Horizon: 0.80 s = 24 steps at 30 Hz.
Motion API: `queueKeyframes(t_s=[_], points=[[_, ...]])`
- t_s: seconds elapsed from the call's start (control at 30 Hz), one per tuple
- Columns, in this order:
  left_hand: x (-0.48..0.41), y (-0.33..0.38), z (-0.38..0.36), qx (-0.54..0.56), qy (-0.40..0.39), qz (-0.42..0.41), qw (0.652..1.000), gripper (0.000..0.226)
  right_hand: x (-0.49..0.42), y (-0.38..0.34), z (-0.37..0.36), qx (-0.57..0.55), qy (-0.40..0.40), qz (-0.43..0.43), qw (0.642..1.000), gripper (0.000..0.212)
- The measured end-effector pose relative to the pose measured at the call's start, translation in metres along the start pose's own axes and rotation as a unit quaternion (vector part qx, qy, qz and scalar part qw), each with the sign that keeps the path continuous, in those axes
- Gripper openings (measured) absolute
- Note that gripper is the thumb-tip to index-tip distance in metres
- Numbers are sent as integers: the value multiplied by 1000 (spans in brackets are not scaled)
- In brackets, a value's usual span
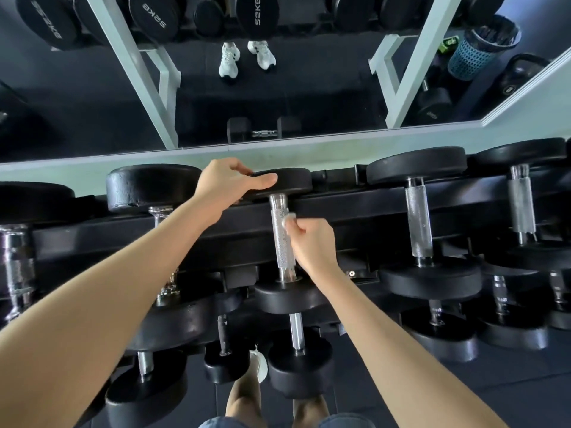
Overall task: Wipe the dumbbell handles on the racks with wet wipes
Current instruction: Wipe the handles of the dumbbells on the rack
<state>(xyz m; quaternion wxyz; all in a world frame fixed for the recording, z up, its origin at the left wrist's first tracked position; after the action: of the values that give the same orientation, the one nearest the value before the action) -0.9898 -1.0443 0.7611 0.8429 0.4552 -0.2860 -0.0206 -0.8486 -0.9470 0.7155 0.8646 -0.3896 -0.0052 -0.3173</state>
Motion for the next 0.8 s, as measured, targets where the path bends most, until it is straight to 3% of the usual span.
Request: queueKeyframes(t_s=[0.17, 0.4, 0.7, 0.8], points=[[-1, 0, 1, 16, -8, 7, 1000, 46, 30, 23, 6, 110, -108, -4, 988, 60], [2, 0, 0, 28, -4, 8, 1000, 40, -28, -15, 12, 11, -17, -13, 1000, 57], [2, 0, -1, 26, -8, 10, 1000, 45, 34, 26, 9, 176, -148, -12, 973, 58], [4, 4, -4, -7, -4, -3, 1000, 53, 34, 20, 28, 159, -115, -9, 980, 50]])
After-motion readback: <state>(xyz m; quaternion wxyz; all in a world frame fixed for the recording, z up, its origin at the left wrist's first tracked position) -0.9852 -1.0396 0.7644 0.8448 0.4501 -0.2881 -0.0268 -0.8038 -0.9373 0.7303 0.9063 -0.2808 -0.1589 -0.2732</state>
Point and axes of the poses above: each hand's wrist, its own x-axis away from the middle knuckle, its own z-axis out of the back of the hand, y = z × x, the point moved 2 cm from there along -x, towards the middle knuckle, and after that the axes turned 8 degrees about x, right-handed, at the moved point
